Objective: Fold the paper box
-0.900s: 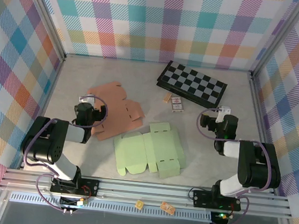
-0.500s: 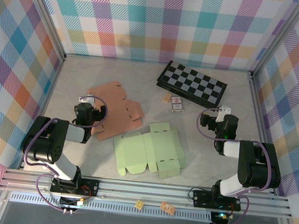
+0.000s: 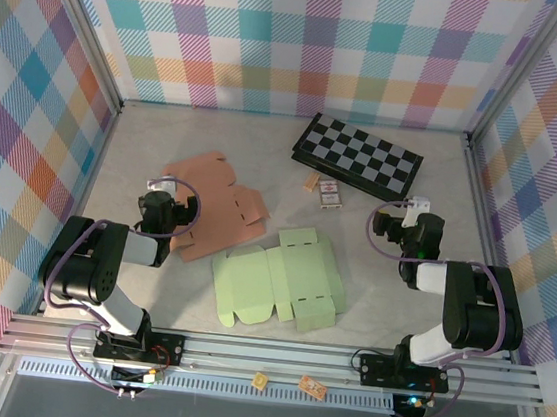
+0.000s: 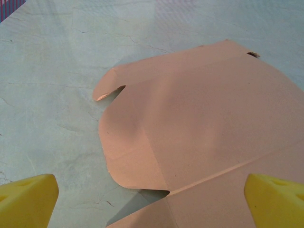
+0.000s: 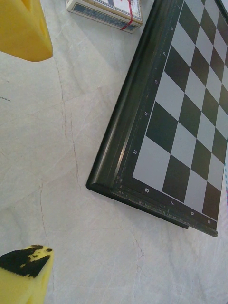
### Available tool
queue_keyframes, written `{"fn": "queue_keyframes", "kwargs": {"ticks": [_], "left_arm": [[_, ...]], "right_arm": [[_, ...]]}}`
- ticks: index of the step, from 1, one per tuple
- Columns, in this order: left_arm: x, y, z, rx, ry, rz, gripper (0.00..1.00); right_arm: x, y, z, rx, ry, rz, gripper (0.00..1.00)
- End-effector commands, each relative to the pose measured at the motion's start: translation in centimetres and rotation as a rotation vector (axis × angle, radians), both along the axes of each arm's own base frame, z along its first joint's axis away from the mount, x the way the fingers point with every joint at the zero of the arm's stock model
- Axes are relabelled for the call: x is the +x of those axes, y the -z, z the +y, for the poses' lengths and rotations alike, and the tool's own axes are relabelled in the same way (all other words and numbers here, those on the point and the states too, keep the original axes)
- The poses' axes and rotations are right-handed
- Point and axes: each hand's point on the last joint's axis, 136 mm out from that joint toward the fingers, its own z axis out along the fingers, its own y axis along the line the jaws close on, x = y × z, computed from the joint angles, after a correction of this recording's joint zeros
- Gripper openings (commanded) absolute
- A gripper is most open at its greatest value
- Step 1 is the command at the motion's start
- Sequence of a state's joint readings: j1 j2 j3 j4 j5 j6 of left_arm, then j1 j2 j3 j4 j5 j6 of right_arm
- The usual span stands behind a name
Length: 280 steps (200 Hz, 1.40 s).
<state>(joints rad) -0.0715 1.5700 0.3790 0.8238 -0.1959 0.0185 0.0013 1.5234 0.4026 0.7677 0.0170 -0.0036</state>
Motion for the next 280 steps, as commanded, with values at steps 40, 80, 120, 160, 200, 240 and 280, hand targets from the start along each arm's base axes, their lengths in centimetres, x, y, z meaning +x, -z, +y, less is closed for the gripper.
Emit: {"fn": "queue_keyframes", "kwargs": {"ticks": [40,80,120,160,200,240,280], "left_arm": [[1.4,-3.8,-0.6,0.004,0.000,-0.039,1.00],[0.9,-7.7,-0.5,0.052,-0.060,-0.091,1.00],[1.8,-16.8,-3.1,0.063,-0.090,-0.265,1.00],[1.0,-16.0,-5.9,-0.423,-0.228,0.170,1.00],[-3.1,-11.8,-15.0,-0.711,-0.049,0.490,0.86],[-13.6,-4.9,-18.8,-0.699,0.021,0.910,0.75],[-15.8,-0.5,-22.5,-0.801,0.074,1.005,0.72]], "right_arm": [[0.7,-3.8,-0.1,0.010,0.034,-0.046,0.99],[-0.3,-8.5,-0.7,-0.007,0.093,-0.134,0.99],[-0.2,-19.7,-0.2,-0.033,0.156,-0.246,0.99],[-3.4,-19.6,-2.2,0.436,0.499,0.211,0.99],[-4.8,-15.6,7.0,0.539,0.141,0.514,0.96],[-10.5,-11.7,13.8,0.567,-0.151,0.755,0.88],[-14.2,-6.5,16.5,0.642,-0.268,0.949,0.86]]}}
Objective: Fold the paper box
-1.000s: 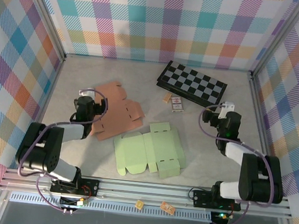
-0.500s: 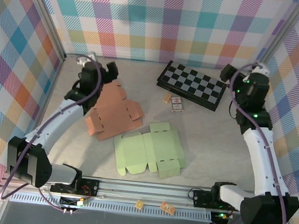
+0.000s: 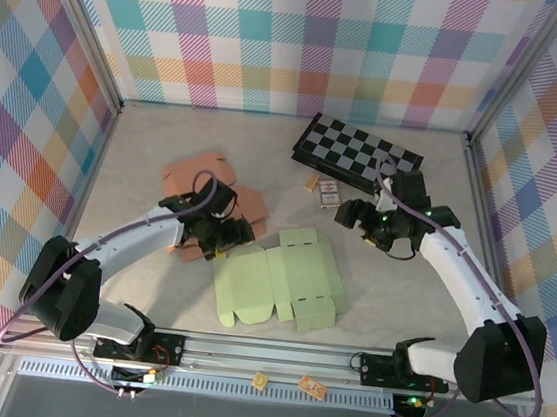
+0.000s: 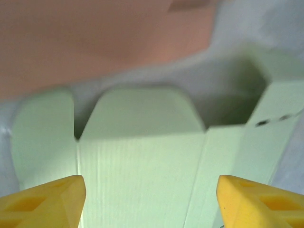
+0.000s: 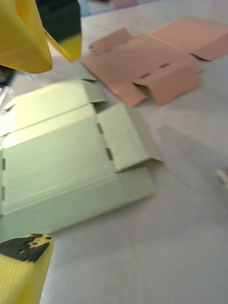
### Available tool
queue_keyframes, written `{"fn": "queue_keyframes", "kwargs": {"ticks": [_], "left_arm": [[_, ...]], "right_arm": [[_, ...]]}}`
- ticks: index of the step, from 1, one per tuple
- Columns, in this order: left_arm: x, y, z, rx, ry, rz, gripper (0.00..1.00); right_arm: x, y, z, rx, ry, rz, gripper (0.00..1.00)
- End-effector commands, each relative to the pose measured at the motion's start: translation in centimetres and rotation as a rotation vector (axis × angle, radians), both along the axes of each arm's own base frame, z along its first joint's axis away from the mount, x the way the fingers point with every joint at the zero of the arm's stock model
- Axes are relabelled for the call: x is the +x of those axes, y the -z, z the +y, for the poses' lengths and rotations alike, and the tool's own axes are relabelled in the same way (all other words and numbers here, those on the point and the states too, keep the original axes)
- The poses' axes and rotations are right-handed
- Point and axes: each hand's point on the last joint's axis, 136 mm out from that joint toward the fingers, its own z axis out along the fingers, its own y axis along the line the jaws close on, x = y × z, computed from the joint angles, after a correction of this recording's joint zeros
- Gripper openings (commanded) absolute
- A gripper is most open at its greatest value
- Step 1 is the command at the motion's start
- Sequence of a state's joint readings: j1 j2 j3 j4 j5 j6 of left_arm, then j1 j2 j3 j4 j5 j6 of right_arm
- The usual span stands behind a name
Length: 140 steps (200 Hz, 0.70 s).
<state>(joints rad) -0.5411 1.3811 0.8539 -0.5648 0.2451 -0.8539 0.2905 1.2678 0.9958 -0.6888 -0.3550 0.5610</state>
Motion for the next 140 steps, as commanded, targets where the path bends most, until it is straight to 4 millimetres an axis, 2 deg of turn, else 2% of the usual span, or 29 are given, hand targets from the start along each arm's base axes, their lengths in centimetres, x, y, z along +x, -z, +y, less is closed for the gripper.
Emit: {"fn": "queue_keyframes", "kwargs": {"ticks": [1,39,56,140], "left_arm": [[-1.1,0.9,-2.7,-0.130,-0.013,0.082,0.71],[0.5,3.4,-5.3,-0.136,0.029,0.092,0.73],[1.5,3.8,-6.6,-0.128,0.065,0.074,0.72],[8.2,5.4,-9.8,-0.020,0.139,-0.012,0.67]], "right_arm": [[-2.6,1.7,1.9,0.126,-0.091,0.107,0.86],[-2.5,3.5,2.2,0.124,-0.115,0.144,0.87],[-2.2,4.2,2.0,0.101,-0.115,0.155,0.87],[0.6,7.3,-4.1,0.019,0.086,0.215,0.85]]}}
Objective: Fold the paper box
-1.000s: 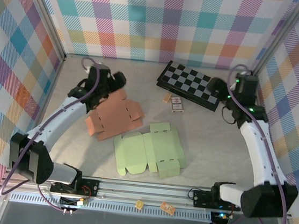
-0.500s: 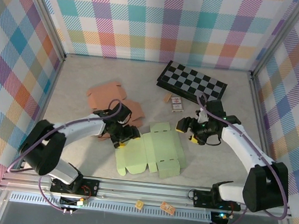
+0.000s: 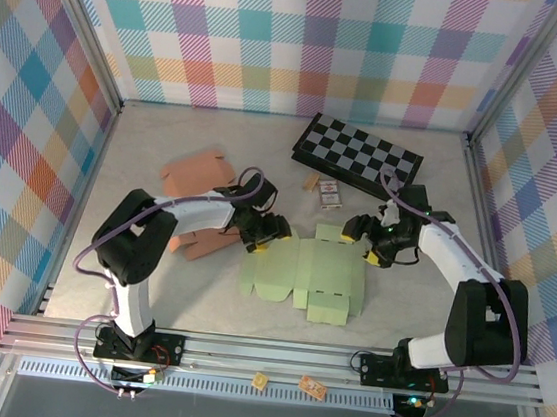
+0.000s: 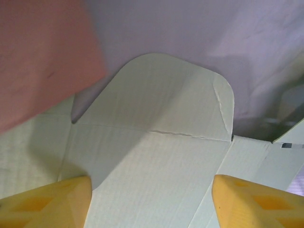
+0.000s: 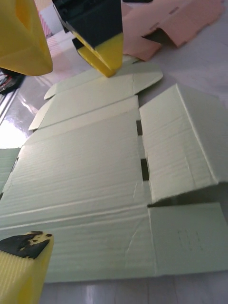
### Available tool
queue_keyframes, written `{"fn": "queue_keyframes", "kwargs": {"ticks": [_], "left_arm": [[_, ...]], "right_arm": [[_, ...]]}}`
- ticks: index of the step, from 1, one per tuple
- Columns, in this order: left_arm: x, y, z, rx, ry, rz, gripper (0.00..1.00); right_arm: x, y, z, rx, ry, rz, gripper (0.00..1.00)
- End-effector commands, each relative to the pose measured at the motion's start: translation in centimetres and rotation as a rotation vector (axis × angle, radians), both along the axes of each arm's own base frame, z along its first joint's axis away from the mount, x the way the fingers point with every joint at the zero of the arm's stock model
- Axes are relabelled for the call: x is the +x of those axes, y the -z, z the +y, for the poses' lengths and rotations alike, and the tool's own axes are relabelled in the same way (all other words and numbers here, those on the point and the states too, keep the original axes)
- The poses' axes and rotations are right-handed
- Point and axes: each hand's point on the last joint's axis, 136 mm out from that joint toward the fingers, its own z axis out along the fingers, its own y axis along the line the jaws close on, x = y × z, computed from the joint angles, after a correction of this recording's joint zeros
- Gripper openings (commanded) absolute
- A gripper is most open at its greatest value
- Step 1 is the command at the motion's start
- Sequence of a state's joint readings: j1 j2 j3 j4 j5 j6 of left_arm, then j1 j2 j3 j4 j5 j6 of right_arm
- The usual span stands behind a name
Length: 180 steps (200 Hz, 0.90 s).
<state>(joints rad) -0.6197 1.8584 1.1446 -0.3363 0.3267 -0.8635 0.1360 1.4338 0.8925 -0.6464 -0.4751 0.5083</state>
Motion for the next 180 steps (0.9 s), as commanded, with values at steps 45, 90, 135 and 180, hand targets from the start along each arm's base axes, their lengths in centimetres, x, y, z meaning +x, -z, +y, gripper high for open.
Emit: {"fn": "queue_keyframes", "kwargs": {"ticks": [45,90,135,180], "left_arm": [[3.2,-0.6,-1.0,0.083,0.057,-0.083,0.67],[0.9,-3.7,-1.0,0.021,0.048,-0.057,0.67],[-0.2,-3.5,-1.5,-0.051,0.040,-0.023,0.67],[-0.3,-0.4,-1.9,-0.059,0.031,0.016,0.64]], "right_arm": [[0.2,2.2,-3.7,-0.035,0.109,0.026,0.82],[1.1,2.3,-3.8,0.082,0.126,-0.036,0.80],[1.5,2.7,-2.9,0.150,0.094,-0.039,0.78],[1.3,3.4,-2.5,0.182,0.090,-0.020,0.78]]}}
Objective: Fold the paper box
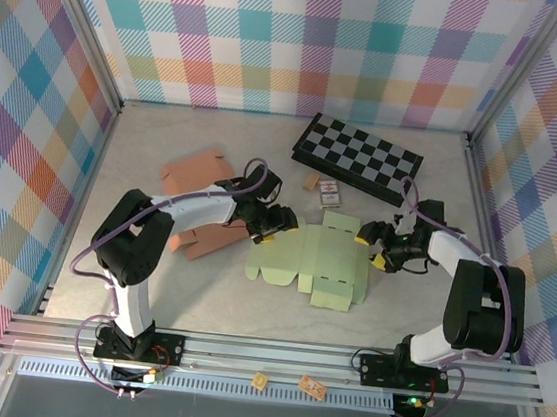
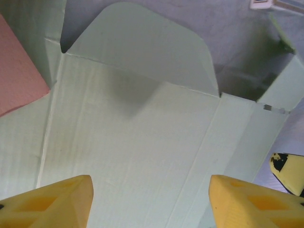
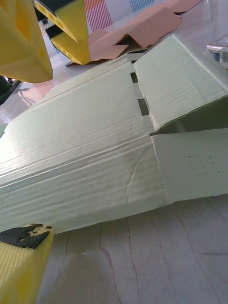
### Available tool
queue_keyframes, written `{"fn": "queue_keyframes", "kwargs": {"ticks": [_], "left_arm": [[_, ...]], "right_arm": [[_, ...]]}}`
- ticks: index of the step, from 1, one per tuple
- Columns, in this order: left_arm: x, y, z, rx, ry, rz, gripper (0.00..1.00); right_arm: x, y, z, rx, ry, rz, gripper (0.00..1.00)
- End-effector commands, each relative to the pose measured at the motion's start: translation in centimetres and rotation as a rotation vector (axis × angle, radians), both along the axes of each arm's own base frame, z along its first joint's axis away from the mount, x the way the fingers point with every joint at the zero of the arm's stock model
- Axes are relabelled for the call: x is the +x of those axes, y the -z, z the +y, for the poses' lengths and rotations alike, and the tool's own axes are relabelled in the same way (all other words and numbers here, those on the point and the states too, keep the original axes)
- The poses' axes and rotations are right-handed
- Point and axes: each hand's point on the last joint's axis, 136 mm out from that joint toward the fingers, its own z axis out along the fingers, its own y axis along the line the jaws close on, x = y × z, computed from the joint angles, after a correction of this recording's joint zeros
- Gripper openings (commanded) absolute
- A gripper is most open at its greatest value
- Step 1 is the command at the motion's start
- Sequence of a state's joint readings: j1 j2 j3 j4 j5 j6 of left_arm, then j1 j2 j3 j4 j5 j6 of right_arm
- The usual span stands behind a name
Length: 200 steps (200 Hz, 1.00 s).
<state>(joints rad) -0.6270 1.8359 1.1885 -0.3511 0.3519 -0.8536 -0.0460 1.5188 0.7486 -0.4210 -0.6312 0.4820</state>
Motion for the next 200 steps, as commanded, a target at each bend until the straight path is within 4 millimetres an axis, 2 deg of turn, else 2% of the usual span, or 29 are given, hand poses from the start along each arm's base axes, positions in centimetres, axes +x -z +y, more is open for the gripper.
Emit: {"fn": "queue_keyframes", "kwargs": {"ticks": [1,56,84,116,150,170,200], "left_arm": [[-0.8,2.0,-0.7,-0.011,0.005,0.050,0.64],[-1.0,3.7,0.5,0.076,0.038,0.057,0.63],[-1.3,4.4,1.0,0.105,0.045,0.062,0.62],[-1.5,4.7,1.1,0.110,0.053,0.066,0.62],[-1.5,5.0,1.1,0.113,0.054,0.069,0.62],[-1.5,5.1,1.1,0.116,0.056,0.069,0.62],[-1.4,5.3,1.2,0.124,0.062,0.068,0.62]], "right_arm": [[-0.2,0.0,0.5,0.035,-0.024,-0.012,0.78],[-0.8,0.5,-1.5,-0.095,0.016,-0.015,0.78],[-1.2,1.3,-1.2,-0.077,-0.002,-0.009,0.78],[-1.1,1.0,0.0,0.010,-0.025,-0.036,0.77],[-0.8,-0.1,1.1,0.098,-0.046,-0.084,0.74],[-0.9,-0.4,1.3,0.111,-0.044,-0.094,0.72],[-1.0,-1.9,1.3,0.120,-0.028,-0.134,0.71]]}}
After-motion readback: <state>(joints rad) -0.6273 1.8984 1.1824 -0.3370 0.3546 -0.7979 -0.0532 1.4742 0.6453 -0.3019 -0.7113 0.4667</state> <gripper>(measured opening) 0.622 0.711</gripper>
